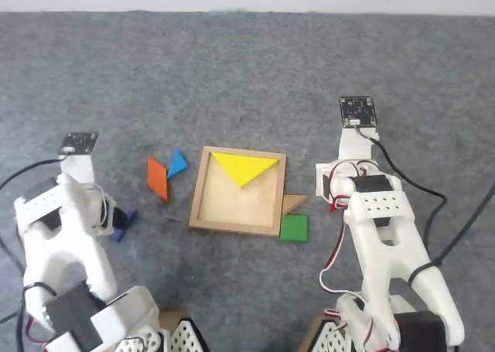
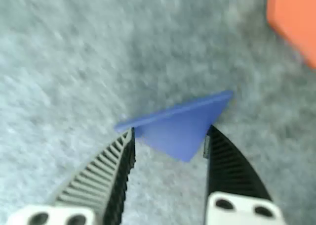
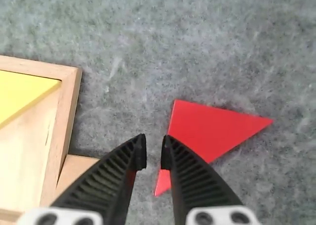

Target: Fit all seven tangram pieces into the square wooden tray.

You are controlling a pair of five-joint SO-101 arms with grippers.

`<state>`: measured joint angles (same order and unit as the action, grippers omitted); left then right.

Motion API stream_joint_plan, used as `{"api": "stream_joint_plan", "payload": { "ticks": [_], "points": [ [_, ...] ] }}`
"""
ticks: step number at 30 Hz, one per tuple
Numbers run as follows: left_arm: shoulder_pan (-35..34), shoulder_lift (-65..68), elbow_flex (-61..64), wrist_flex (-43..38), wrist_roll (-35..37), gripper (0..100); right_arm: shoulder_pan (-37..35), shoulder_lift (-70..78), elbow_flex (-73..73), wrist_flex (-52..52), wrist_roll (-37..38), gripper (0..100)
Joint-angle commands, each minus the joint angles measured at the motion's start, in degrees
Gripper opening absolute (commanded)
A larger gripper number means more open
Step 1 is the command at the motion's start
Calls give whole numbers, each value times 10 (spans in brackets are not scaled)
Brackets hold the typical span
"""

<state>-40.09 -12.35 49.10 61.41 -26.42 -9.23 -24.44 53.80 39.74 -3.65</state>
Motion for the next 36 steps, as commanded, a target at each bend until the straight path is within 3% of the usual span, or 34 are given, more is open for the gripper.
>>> {"api": "stream_joint_plan", "payload": {
  "ticks": [1,6,10,12,17,20,25,36],
  "points": [
    [0,-25,-33,-33,4,225,0,-29,-5,-1,8,63],
    [-14,-27,-38,-72,5,225,0,-29,-5,-1,8,63],
    [-3,-41,-42,42,13,224,0,-30,-5,-1,9,63],
    [-5,-58,-45,85,62,224,0,-30,-5,-1,9,63],
    [-29,-56,-37,66,205,225,1,-30,-5,-1,33,61],
    [-29,-10,-39,61,209,209,1,-30,-5,-1,34,61],
    [-29,95,-95,58,211,22,1,-32,-5,1,35,61],
    [4,175,-190,62,236,36,0,-33,-5,2,36,61]
  ]
}}
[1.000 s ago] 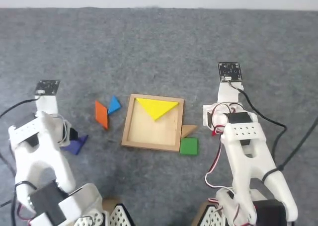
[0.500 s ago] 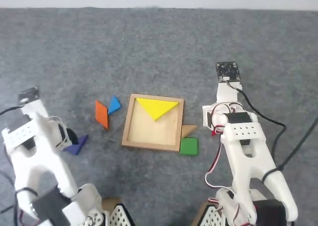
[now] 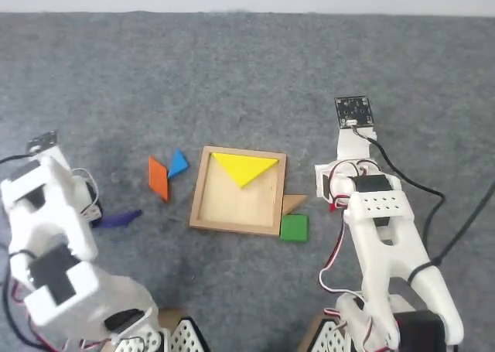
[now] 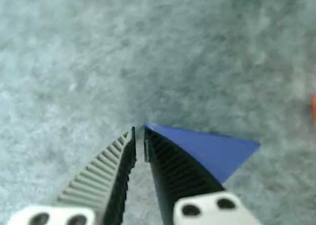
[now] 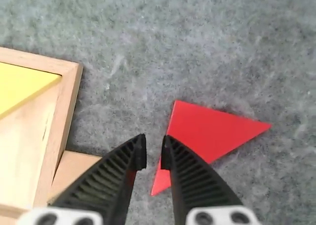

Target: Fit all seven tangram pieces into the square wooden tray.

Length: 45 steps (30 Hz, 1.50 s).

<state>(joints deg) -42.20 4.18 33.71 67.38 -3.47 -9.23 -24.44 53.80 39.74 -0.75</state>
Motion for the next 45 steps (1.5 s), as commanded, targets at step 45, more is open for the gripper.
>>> {"api": "stream_joint_plan", "payload": {
  "ticks": [45],
  "points": [
    [127,16,-55,-60,42,15,0,-34,-5,3,8,62]
  ]
}}
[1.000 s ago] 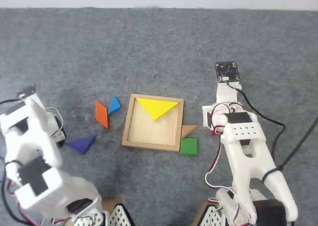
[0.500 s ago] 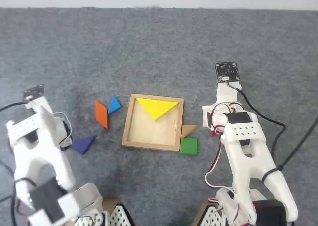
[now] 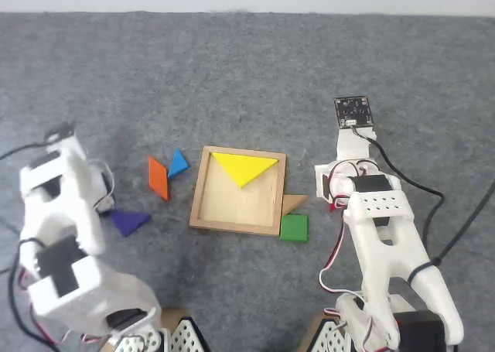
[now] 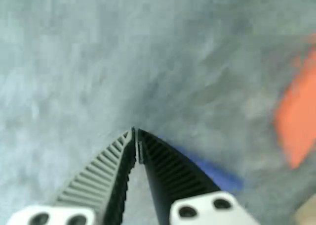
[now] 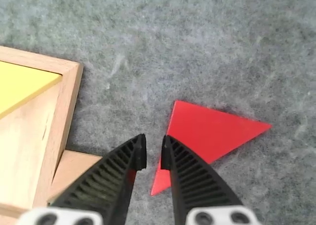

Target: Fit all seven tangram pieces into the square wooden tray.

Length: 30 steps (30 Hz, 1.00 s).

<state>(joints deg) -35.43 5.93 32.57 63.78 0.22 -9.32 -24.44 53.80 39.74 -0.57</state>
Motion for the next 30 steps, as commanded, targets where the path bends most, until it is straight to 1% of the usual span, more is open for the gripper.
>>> {"api": "stream_joint_plan", "payload": {
  "ticks": [1,4,8,11,14,16,19,21,22,25,30],
  "points": [
    [74,-2,-50,-27,7,15,1,-34,-5,3,6,62],
    [98,-1,-72,-44,39,15,1,-34,-5,3,6,62],
    [120,-2,-95,-40,49,16,1,-34,-5,3,6,62],
    [129,-10,-103,-10,52,17,1,-34,-5,3,6,62],
    [116,-41,-91,37,93,29,2,-34,-5,3,6,62],
    [97,-74,-68,72,120,80,2,-34,-5,2,6,62],
    [70,-127,-27,106,163,208,2,-34,-5,1,7,62],
    [59,-155,10,114,187,277,2,-34,-5,1,7,63],
    [55,-164,29,113,201,294,2,-34,-5,1,7,63],
    [38,-154,51,67,235,301,1,-33,-5,0,7,63],
    [51,-59,28,65,245,300,1,-30,-5,0,7,63]
  ]
}}
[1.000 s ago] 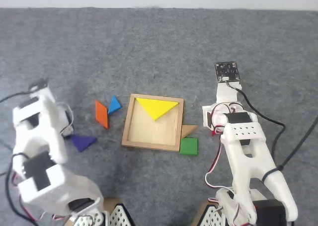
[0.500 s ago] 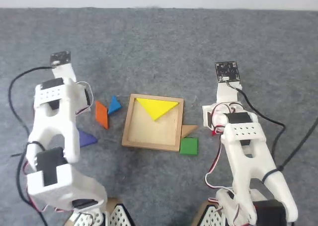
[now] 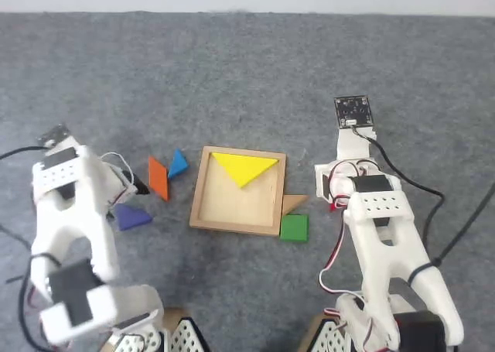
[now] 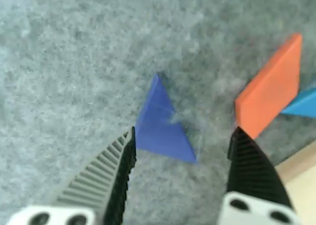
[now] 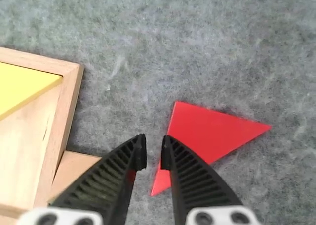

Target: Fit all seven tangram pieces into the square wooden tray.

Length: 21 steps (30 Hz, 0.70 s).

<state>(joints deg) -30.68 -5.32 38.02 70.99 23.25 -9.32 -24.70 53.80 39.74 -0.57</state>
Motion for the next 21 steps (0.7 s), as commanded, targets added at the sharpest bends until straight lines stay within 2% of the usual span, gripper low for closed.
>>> {"api": "stream_joint_plan", "payload": {
  "ticks": [1,4,9,11,14,21],
  "points": [
    [4,75,-35,-7,15,299,1,-27,-5,0,7,63],
    [1,120,-44,-7,13,298,1,-27,-5,0,7,63],
    [-35,97,-27,-14,11,297,1,-27,-5,0,7,63],
    [-34,88,-6,-42,11,297,1,-27,-5,0,7,63],
    [-18,88,9,-68,11,283,0,-27,-5,0,7,63],
    [23,83,20,-58,-2,246,1,-27,-5,0,7,63]
  ]
}}
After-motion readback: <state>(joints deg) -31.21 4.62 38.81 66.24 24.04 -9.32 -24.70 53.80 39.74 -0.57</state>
